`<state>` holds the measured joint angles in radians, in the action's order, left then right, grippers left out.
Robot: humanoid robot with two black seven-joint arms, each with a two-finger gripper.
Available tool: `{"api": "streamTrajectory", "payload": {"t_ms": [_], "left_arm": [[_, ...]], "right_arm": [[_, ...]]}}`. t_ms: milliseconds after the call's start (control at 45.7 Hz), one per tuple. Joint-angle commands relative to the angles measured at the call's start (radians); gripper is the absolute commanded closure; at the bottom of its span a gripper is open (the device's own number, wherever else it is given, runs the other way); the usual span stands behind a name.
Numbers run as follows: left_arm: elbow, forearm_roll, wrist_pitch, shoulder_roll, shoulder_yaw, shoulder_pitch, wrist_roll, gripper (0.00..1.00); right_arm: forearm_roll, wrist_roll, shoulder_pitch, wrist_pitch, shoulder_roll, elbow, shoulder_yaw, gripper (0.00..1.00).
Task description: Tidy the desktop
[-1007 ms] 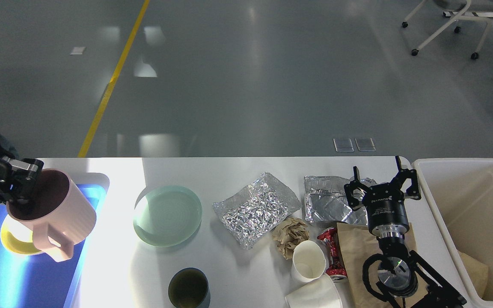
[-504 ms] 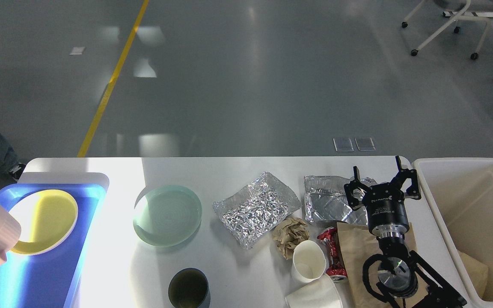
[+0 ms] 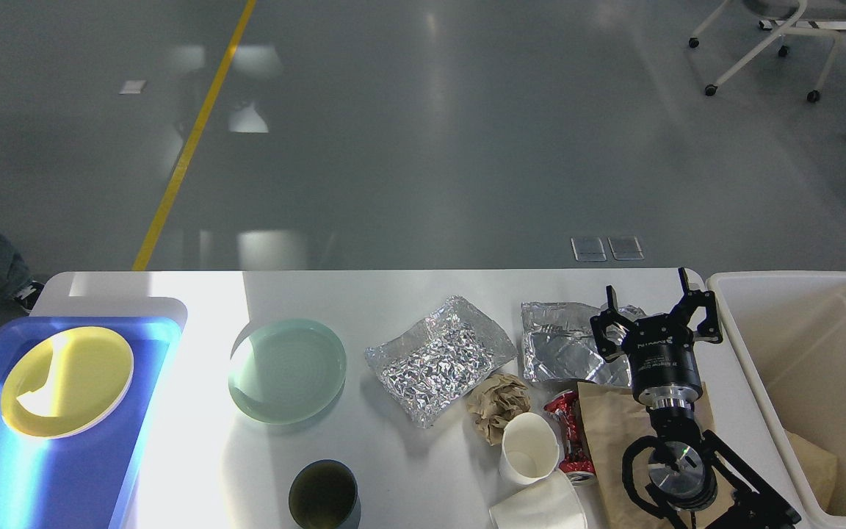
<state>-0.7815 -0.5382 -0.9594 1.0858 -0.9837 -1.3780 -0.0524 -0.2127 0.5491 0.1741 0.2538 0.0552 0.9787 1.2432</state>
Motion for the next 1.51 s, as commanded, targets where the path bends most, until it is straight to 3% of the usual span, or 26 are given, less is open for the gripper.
{"api": "streamTrajectory", "payload": {"t_ms": [0, 241, 460, 1138, 1226, 1357, 1489], "left_arm": [[0.074, 0.0, 0.03, -0.026, 0.137, 0.16, -0.001, 0.96], [0.137, 0.006, 0.125, -0.06, 0.249, 0.283, -0.004, 0.95], [0.182, 0.003, 0.13, -0.069, 0.338, 0.398, -0.024, 0.94], [0.189, 0.003, 0.176, -0.09, 0.353, 0.456, -0.041, 0.9], [0.188, 0.006, 0.177, -0.09, 0.355, 0.456, -0.04, 0.77], [0.185, 0.023, 0.205, -0.09, 0.353, 0.456, -0.043, 0.27], [0.18, 0.027, 0.208, -0.084, 0.35, 0.455, -0.043, 0.21]], "right_arm": [[0.0, 0.0, 0.001, -0.001, 0.0, 0.0, -0.001, 0.0], [0.0, 0.0, -0.001, -0.001, 0.0, 0.0, -0.001, 0.0], [0.0, 0.0, -0.001, -0.001, 0.0, 0.0, 0.001, 0.0], [0.0, 0.0, 0.001, 0.001, 0.0, 0.0, 0.001, 0.0], [0.001, 0.0, 0.001, -0.001, 0.0, 0.0, -0.001, 0.0], [0.0, 0.0, 0.001, -0.001, 0.0, 0.0, -0.001, 0.0], [0.0, 0.0, 0.001, 0.001, 0.0, 0.0, -0.001, 0.0]]}}
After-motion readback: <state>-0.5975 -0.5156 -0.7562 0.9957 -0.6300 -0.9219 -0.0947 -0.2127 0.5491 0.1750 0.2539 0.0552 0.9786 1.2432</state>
